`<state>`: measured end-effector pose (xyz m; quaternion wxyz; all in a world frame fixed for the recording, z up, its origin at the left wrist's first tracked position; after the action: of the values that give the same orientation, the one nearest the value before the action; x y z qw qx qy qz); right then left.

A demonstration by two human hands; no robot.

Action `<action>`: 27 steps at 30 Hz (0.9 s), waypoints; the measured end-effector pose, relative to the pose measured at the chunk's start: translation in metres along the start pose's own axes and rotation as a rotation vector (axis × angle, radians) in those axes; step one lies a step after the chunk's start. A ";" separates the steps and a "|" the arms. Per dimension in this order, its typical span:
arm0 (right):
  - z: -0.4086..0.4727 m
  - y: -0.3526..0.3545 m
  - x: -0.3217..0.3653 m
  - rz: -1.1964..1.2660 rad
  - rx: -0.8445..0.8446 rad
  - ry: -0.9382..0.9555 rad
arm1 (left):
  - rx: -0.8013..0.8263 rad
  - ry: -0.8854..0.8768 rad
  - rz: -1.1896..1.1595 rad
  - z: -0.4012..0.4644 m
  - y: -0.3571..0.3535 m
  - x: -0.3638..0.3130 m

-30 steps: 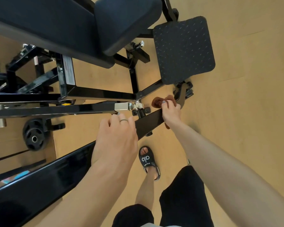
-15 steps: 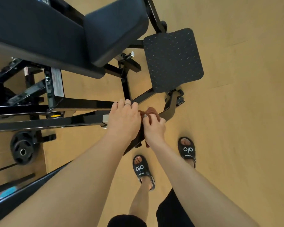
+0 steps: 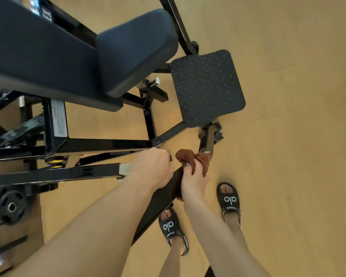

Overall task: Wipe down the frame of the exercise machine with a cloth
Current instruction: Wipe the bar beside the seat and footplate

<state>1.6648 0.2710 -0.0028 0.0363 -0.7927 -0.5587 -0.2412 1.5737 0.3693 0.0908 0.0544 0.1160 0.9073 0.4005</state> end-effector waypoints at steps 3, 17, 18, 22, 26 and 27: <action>-0.025 -0.007 -0.004 0.024 0.025 0.019 | 0.016 0.002 -0.016 -0.001 0.003 -0.001; 0.002 -0.003 0.006 0.074 -0.019 -0.099 | -0.051 -0.026 -0.006 -0.001 0.005 -0.003; -0.017 -0.006 0.001 0.082 0.005 -0.081 | -0.041 -0.022 0.005 -0.001 0.005 -0.003; -0.050 -0.008 -0.005 0.130 0.065 -0.039 | -0.007 -0.001 -0.009 0.002 0.003 -0.003; 0.012 -0.002 0.000 0.180 0.038 -0.129 | -0.036 -0.015 -0.005 0.003 -0.001 -0.001; 0.029 0.000 0.001 0.171 0.020 -0.141 | -0.040 -0.021 -0.011 0.004 -0.003 -0.001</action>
<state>1.6754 0.2816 -0.0280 0.0255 -0.8520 -0.4927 -0.1753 1.5745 0.3699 0.0858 0.0684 0.1143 0.8992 0.4168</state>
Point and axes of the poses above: each hand's wrist, its own z-axis towards the middle knuckle, its own y-axis out of the back of the hand, x = y × z, the point moved 7 cm from there along z, towards the middle knuckle, and after that the axes turned 3 degrees about -y, right-handed, at the moved point
